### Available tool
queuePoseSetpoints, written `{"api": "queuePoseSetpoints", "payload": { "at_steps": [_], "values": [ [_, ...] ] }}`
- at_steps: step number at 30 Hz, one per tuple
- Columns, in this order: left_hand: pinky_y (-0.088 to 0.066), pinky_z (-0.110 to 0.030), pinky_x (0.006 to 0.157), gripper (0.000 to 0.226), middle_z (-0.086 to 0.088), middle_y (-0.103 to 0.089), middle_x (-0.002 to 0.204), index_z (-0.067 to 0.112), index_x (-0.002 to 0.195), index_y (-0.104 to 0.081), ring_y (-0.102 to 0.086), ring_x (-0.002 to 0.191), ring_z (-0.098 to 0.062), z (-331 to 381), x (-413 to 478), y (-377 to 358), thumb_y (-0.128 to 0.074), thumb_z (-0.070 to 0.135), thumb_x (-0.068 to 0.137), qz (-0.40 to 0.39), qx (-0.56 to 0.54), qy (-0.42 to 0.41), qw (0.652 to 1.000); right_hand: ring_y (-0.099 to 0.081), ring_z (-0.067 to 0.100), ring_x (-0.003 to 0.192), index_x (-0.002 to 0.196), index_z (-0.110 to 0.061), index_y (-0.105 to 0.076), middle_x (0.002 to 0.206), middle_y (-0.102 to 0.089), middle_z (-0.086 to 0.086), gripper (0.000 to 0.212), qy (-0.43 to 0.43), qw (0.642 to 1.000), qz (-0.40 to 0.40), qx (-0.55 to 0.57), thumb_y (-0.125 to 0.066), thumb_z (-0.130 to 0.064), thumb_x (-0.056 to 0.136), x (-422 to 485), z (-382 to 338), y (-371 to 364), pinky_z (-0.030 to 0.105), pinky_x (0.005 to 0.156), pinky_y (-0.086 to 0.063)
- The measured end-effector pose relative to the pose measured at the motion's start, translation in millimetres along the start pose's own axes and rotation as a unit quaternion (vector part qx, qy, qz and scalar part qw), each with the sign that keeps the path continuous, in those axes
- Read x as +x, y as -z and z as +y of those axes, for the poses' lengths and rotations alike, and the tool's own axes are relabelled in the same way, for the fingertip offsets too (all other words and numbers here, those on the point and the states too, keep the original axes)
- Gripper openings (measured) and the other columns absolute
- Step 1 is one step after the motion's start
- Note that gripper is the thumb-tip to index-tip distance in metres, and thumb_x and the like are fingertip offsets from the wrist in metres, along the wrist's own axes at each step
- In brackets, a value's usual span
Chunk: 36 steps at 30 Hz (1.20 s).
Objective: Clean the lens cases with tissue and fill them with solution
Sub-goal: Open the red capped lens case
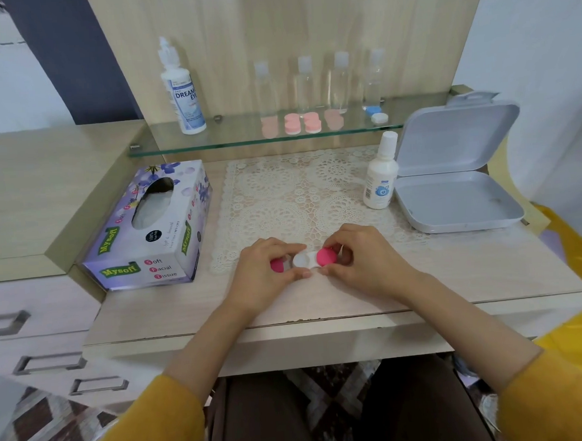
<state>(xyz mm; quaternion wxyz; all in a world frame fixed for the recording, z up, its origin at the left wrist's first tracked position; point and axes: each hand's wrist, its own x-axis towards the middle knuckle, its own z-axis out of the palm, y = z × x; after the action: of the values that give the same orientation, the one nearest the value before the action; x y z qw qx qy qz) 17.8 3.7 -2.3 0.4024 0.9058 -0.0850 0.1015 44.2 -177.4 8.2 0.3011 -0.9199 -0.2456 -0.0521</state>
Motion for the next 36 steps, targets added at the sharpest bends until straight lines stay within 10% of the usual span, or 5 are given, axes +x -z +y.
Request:
{"api": "queuePoseSetpoints", "payload": {
  "at_steps": [11, 25, 31, 36],
  "values": [
    [-0.036, -0.006, 0.072, 0.027, 0.015, -0.062, 0.082, 0.020, 0.087, -0.074, -0.054, 0.080, -0.003, 0, 0, 0, -0.083, 0.021, 0.061, 0.007, -0.019, 0.013, 1.000, -0.043, 0.009, 0.059, 0.073, -0.010, -0.061, 0.063, -0.050, -0.006, 0.031, -0.012, 0.998, -0.039, -0.043, -0.076, -0.036, 0.070, 7, -11, 6, 0.024, 0.055, -0.032],
    [-0.035, -0.007, 0.075, 0.027, 0.003, -0.068, 0.086, 0.017, 0.089, -0.074, -0.056, 0.084, -0.009, 0, 0, -2, -0.082, 0.023, 0.064, 0.024, 0.011, -0.006, 1.000, -0.051, 0.004, 0.074, 0.100, -0.012, -0.072, 0.091, -0.064, -0.002, 0.028, 0.091, 0.994, -0.062, -0.013, -0.069, -0.004, 0.073, 0, -4, 8, 0.018, 0.066, -0.041],
    [-0.036, -0.009, 0.073, 0.027, 0.003, -0.068, 0.086, 0.019, 0.089, -0.074, -0.056, 0.083, -0.009, 1, 0, -1, -0.082, 0.024, 0.064, 0.019, 0.007, -0.005, 1.000, -0.047, 0.015, 0.076, 0.090, -0.009, -0.062, 0.087, -0.050, -0.001, 0.030, -0.008, 0.997, -0.041, -0.069, -0.072, -0.032, 0.075, 1, -11, 7, 0.024, 0.066, -0.033],
    [-0.037, -0.011, 0.073, 0.026, 0.002, -0.068, 0.086, 0.019, 0.088, -0.074, -0.057, 0.083, -0.010, 0, 0, -1, -0.082, 0.023, 0.063, 0.018, 0.003, -0.006, 1.000, -0.051, 0.017, 0.080, 0.101, -0.011, -0.068, 0.093, -0.054, 0.004, 0.024, 0.011, 0.994, -0.104, -0.042, -0.064, -0.006, 0.078, 4, -16, 15, 0.026, 0.072, -0.041]
  ]
}}
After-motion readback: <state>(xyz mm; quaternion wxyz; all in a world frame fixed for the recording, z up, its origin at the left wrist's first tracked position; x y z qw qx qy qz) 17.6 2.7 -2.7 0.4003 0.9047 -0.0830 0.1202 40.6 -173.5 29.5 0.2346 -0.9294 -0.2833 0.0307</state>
